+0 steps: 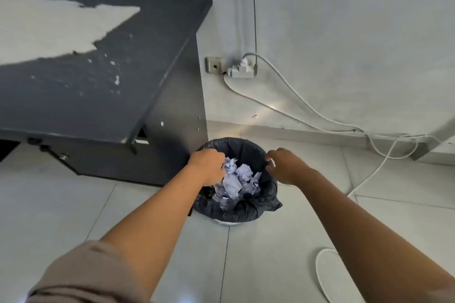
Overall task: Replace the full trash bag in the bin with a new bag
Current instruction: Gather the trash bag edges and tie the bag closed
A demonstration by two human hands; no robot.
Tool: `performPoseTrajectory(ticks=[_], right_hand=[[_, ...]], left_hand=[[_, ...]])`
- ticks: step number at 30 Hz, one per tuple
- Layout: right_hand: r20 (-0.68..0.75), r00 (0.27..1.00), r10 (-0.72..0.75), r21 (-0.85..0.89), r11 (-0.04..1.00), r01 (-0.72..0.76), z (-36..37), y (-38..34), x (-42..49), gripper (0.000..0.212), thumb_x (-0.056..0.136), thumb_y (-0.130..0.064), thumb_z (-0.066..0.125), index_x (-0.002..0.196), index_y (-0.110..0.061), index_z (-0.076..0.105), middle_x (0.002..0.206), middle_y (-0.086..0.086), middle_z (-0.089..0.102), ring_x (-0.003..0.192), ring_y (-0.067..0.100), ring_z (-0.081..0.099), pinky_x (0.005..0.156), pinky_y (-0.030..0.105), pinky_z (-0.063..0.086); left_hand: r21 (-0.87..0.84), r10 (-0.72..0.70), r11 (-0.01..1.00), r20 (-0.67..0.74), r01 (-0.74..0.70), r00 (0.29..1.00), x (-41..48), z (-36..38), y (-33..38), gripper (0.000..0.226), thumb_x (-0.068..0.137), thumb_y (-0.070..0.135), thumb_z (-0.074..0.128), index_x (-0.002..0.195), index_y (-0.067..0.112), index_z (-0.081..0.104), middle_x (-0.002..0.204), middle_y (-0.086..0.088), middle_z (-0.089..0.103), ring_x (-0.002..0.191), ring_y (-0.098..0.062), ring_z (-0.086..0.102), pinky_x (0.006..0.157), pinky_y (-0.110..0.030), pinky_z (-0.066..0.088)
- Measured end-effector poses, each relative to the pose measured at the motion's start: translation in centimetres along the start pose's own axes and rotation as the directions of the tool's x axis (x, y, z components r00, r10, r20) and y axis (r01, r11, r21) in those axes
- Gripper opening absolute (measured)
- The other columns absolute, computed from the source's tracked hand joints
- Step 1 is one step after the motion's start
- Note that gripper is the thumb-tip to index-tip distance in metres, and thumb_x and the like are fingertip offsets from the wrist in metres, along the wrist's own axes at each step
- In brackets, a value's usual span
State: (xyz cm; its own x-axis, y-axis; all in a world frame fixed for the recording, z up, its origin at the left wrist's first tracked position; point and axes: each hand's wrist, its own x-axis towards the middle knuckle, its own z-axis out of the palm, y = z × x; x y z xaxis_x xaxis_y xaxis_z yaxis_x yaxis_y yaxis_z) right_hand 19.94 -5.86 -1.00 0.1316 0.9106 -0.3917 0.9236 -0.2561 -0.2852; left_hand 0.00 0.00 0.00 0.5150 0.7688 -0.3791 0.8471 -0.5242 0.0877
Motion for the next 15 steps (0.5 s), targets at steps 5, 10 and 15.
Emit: performPoseTrajectory(ticks=[5,10,15], right_hand=[[-0.077,0.997,0.024,-0.01,1.0,-0.025,6.6,3.3,4.5,0.04,0.093,-0.024,0.047,0.131,-0.015,0.049,0.13,0.012,0.048,0.118,0.033,0.049,0.1,0.041,0.042],[-0.207,0.978,0.03,-0.015,0.999,-0.034,12.3,6.1,7.8,0.044,0.092,-0.022,0.049,0.135,-0.014,0.045,0.133,0.016,0.044,0.119,0.036,0.048,0.1,0.042,0.042],[-0.339,0.941,0.021,-0.031,0.999,-0.034,16.4,7.0,9.1,0.051,0.091,-0.022,0.049,0.14,-0.012,0.036,0.133,0.02,0.037,0.117,0.041,0.045,0.097,0.044,0.043]], left_hand=[[0.06,-0.063,0.996,-0.085,0.069,0.994,4.2,7.7,-2.0,0.039,0.093,0.033,0.046,0.126,0.013,0.051,0.127,-0.007,0.054,0.116,-0.027,0.053,0.088,-0.037,0.046],[0.042,-0.126,0.989,-0.252,0.141,0.959,7.3,14.3,-4.4,0.039,0.093,0.029,0.046,0.128,0.013,0.049,0.13,-0.007,0.051,0.123,-0.028,0.046,0.091,-0.04,0.047],[0.025,-0.162,0.982,-0.398,0.187,0.903,8.1,18.6,-5.7,0.038,0.093,0.029,0.046,0.127,0.014,0.05,0.133,-0.007,0.049,0.124,-0.029,0.043,0.09,-0.04,0.045]])
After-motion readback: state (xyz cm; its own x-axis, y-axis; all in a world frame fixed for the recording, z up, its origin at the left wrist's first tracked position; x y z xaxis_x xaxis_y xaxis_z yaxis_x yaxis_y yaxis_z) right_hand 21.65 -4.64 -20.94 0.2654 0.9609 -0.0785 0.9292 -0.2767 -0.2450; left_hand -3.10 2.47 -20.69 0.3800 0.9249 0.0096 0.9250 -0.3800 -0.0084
